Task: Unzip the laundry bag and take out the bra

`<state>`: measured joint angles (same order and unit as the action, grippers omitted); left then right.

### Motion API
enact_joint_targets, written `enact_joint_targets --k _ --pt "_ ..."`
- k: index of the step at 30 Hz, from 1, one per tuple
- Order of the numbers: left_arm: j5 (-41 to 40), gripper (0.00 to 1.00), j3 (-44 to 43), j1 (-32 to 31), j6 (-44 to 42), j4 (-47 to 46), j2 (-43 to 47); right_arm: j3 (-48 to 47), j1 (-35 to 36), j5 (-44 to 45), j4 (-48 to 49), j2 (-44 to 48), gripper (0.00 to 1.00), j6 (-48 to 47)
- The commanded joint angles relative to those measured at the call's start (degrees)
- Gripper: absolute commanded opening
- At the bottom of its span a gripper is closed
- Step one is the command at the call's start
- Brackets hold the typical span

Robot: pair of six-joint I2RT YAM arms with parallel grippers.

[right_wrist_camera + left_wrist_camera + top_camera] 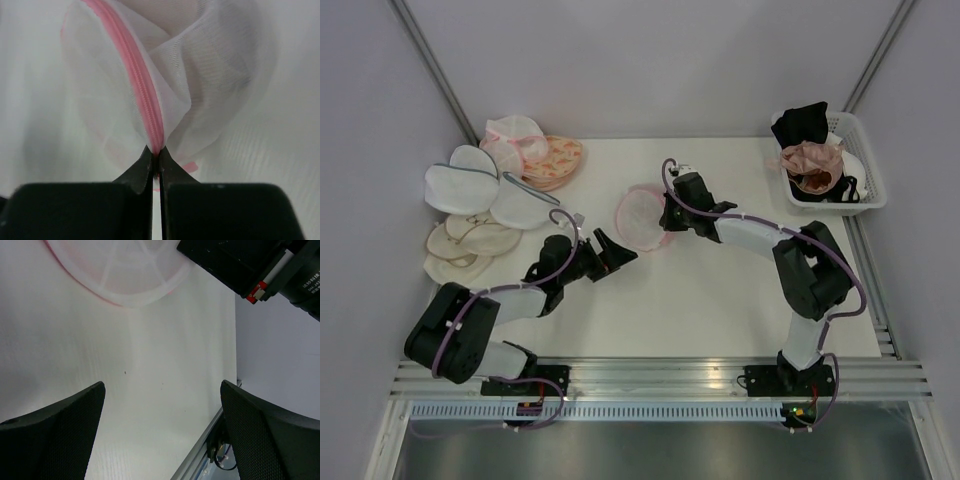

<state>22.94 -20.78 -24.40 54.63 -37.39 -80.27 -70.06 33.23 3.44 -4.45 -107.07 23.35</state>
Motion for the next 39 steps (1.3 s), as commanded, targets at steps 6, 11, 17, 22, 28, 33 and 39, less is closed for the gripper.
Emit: enact_joint_targets --k 6,11,17,22,28,33,39 --pt "-2.63 1.00 1.35 -0.38 4.52 0.46 10.82 12.02 -1.86 -24.44 8.91 11.70 0.00 28.92" --pt "-4.22 1.00 1.44 -1.08 8.99 4.59 18.74 18.55 -1.94 -25.51 19.45 17.67 0.00 39.56" --pt "-5.71 1.00 -1.10 -2.40 14.53 25.67 26.29 25.06 -3.44 -25.94 31.84 21.19 0.00 48.27" --pt "-7.19 1.00 1.44 -2.67 18.49 28.77 30.43 25.50 -4.41 -29.71 34.33 21.64 0.00 50.90" --pt "-12.38 1.00 2.06 -3.19 19.90 20.00 29.65 27.87 -4.32 -31.83 36.26 24.88 0.00 52.67" --pt "-13.18 1.00 -1.99 -4.33 21.30 16.92 22.89 32.44 -4.14 -32.97 40.13 28.57 0.00 55.39" --pt "-15.99 1.00 -2.16 -6.27 23.59 12.87 20.33 35.43 -3.35 -34.02 39.96 31.13 0.00 55.05"
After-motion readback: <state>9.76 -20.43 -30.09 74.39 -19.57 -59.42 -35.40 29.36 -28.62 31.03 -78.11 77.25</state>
